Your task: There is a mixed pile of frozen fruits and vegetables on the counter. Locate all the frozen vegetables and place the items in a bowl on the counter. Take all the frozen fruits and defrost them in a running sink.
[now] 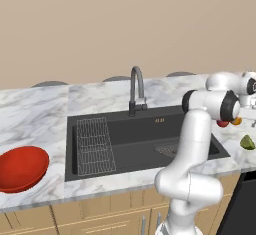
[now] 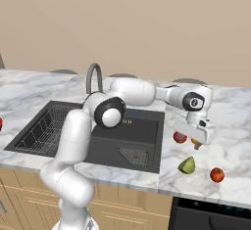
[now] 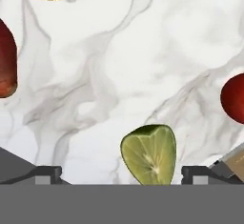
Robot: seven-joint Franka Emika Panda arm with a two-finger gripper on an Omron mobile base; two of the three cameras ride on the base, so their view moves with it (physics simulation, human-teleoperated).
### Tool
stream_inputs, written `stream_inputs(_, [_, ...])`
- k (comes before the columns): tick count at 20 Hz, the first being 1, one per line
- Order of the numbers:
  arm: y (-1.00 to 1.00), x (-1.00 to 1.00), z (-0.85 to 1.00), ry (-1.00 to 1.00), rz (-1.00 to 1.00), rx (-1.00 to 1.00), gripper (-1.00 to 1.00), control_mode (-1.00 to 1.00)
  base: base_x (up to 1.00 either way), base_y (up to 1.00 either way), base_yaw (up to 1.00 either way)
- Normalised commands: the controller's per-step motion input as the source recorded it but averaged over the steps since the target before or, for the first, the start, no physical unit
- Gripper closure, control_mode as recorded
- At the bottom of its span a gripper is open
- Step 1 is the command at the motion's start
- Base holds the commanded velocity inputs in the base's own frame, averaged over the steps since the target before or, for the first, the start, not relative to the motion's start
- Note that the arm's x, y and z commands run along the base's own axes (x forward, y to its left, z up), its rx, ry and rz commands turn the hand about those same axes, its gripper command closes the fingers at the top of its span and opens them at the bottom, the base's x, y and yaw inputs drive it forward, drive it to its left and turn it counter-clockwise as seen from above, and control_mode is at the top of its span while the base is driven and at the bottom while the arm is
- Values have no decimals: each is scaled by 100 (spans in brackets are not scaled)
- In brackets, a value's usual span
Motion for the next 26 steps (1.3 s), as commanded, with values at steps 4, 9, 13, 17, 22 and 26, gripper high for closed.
stream_inputs(4, [-20, 0, -56, -12, 1, 1, -100, -100, 0, 0, 0])
stream_inputs(9, [-16, -23, -28, -3, 0, 0, -100, -100, 0, 0, 0])
stream_inputs(13, [3, -40, 4, -7, 1, -2, -100, -100, 0, 0, 0])
stream_inputs(17, [22, -27, 3, -4, 0, -1, -100, -100, 0, 0, 0])
stream_inputs(22, [33, -28, 0, -5, 1, 0, -100, -100, 0, 0, 0])
stream_inputs(26, [20, -16, -9, -6, 2, -1, -100, -100, 0, 0, 0])
